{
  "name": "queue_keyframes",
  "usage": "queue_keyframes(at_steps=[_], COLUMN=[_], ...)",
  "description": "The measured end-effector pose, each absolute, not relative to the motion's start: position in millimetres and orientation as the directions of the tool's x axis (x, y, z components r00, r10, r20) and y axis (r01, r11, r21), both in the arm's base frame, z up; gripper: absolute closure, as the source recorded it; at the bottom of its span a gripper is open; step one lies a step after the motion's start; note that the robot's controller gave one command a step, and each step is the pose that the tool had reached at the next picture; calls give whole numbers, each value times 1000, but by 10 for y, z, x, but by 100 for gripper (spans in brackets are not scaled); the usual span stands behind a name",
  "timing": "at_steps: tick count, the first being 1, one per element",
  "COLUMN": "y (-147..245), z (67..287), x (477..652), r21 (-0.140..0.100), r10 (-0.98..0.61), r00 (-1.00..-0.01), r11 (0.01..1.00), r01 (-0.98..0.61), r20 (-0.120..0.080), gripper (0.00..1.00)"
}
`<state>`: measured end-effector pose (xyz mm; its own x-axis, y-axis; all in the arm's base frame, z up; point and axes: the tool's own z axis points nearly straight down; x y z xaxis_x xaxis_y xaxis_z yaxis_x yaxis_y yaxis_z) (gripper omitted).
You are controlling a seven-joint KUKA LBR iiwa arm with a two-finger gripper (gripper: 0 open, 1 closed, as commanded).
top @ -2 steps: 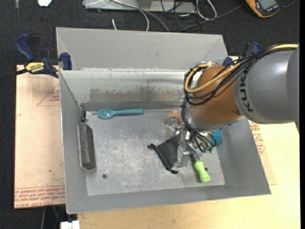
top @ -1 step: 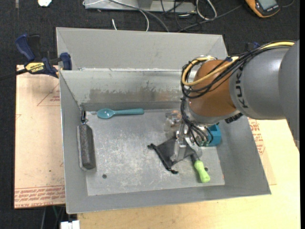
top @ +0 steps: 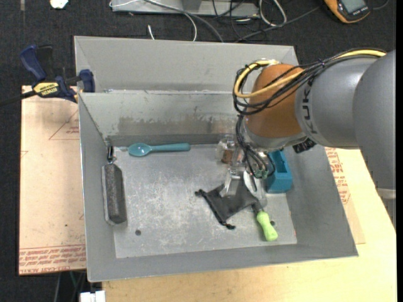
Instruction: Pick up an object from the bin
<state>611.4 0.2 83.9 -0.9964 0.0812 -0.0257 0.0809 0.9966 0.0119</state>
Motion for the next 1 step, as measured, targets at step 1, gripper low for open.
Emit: queue_keyframes(at_steps=[1], y=[-29], z=[801], x=[5990], r21=[10], r10=[-15], r00=[-1000], r11=[1000], r01=[-15], r20=[-26], gripper=[0])
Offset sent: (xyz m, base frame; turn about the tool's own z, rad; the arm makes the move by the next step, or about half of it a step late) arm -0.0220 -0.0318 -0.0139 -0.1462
